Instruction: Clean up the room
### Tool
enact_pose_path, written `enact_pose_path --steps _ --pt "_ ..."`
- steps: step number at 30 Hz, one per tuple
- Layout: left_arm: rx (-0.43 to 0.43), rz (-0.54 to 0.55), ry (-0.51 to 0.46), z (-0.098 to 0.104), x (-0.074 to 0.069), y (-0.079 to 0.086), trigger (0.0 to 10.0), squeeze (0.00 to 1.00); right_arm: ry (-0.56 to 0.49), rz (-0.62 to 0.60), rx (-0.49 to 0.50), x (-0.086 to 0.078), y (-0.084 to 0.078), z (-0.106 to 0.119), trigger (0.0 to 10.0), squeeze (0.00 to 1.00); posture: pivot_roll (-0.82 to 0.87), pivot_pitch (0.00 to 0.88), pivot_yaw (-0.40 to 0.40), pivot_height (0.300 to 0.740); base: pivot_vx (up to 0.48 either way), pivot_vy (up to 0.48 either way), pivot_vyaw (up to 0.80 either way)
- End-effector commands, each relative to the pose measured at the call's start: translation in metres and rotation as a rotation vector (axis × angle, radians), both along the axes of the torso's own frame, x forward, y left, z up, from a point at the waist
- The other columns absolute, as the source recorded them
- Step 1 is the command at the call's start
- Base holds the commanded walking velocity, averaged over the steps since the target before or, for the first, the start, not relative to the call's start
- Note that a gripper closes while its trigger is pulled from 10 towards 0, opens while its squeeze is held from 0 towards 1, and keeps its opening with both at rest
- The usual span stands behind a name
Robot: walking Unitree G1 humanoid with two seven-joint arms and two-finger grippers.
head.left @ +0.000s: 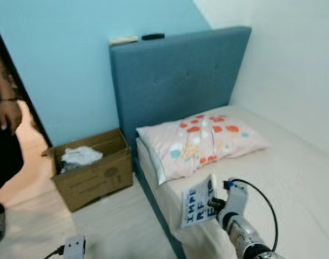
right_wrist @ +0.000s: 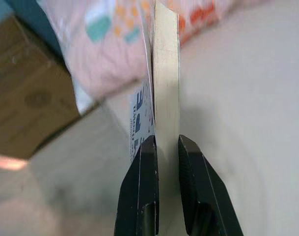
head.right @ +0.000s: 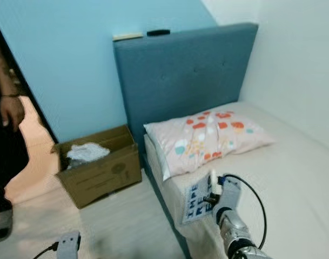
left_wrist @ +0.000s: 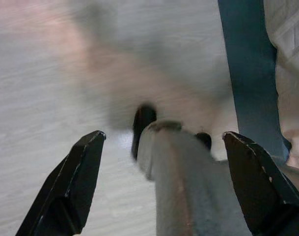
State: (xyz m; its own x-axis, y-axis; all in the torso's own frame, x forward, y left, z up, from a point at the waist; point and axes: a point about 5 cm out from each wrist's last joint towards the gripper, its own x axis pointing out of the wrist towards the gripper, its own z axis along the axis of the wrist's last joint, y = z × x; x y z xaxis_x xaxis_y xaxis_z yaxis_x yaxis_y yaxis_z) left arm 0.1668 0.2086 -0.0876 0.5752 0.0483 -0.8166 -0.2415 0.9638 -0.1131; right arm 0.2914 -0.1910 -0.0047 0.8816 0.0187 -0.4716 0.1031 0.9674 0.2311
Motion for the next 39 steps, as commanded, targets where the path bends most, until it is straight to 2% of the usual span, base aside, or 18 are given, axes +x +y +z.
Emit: enact_pose_path --steps 1,5,9,12,19,21,23,28,39 --pt "0.014 -0.001 0.019 -0.001 -0.006 0.005 10.0 0.0 -0.067 0.043 0.049 0.009 0.016 0.009 10.0 0.0 -0.01 0.0 -0.02 0.726 0.401 0.0 0.0" --pt "0.015 -0.006 0.021 -0.002 -0.006 0.006 10.0 0.0 -0.158 0.069 0.153 0.018 0.023 0.021 10.0 0.0 -0.01 0.001 -0.016 0.726 0.407 0.0 0.0" --pt "0.016 -0.007 0.022 -0.002 -0.006 0.006 10.0 0.0 -0.179 0.073 0.183 0.021 0.024 0.024 10.0 0.0 -0.01 0.001 -0.015 0.726 0.406 0.0 0.0" --pt "0.017 -0.014 0.023 -0.002 -0.006 0.005 10.0 0.0 -0.234 0.098 0.26 0.028 0.029 0.034 10.0 0.0 -0.02 0.0 -0.015 0.726 0.414 0.0 0.0" --pt "0.022 -0.004 0.029 -0.002 -0.007 0.006 10.0 0.0 -0.253 0.177 0.276 0.03 0.038 0.037 10.0 0.0 -0.02 0.0 -0.015 0.726 0.37 0.0 0.0" --pt "0.027 0.007 0.035 -0.002 -0.007 0.006 10.0 0.0 -0.266 0.291 0.263 0.026 0.049 0.036 10.0 0.0 -0.02 0.0 -0.015 0.726 0.0 0.0 0.38" --pt "0.028 0.009 0.036 -0.002 -0.007 0.007 10.0 0.0 -0.269 0.329 0.259 0.024 0.053 0.035 10.0 0.0 -0.02 0.0 -0.015 0.726 0.0 0.0 0.76" --pt "0.027 0.007 0.034 -0.002 -0.006 0.006 10.0 0.0 -0.268 0.344 0.258 0.023 0.055 0.034 10.0 0.0 -0.02 0.0 -0.015 0.726 0.0 0.0 0.76" --pt "0.025 -0.003 0.034 -0.002 -0.005 0.003 10.0 0.0 -0.265 0.301 0.257 0.023 0.044 0.034 10.0 0.0 -0.02 0.0 -0.014 0.726 0.0 0.0 0.76"
